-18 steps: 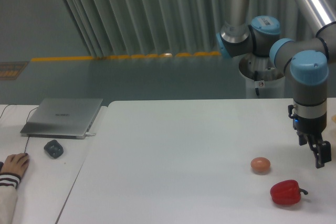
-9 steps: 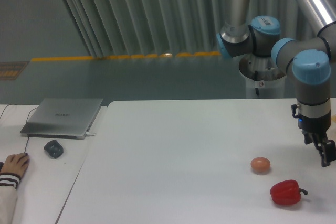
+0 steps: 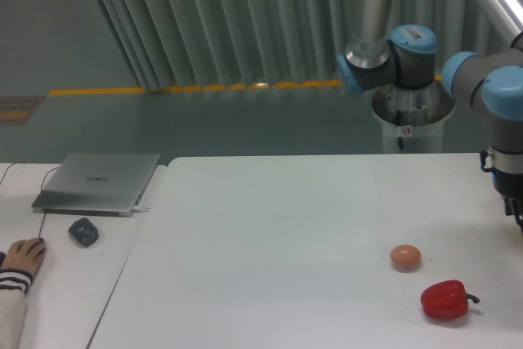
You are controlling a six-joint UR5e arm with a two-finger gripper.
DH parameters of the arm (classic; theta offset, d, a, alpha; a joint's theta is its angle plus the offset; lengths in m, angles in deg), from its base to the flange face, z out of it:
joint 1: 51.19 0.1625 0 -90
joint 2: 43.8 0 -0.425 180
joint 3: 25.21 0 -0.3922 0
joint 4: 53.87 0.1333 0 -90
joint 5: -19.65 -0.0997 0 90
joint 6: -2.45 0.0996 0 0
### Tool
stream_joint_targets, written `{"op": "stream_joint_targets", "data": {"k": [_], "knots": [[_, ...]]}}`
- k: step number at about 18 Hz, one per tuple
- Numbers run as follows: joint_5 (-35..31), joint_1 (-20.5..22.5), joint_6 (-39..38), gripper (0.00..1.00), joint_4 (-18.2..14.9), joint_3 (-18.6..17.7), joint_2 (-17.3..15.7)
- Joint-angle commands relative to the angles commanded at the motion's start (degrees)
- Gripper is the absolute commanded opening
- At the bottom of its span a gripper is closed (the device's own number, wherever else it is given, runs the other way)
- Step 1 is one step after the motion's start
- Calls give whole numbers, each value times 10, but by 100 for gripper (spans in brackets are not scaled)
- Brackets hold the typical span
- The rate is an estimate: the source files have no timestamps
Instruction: Place the yellow pepper in a basket
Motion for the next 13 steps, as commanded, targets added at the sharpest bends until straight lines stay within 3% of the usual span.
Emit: {"op": "stream_joint_targets", "data": {"k": [5,10,13], "knots": [[-41,32,108,100,-1,1,-3],[-35,94,89,100,-23,3,-17],[-23,112,-13,100,-28,17,-16]]}}
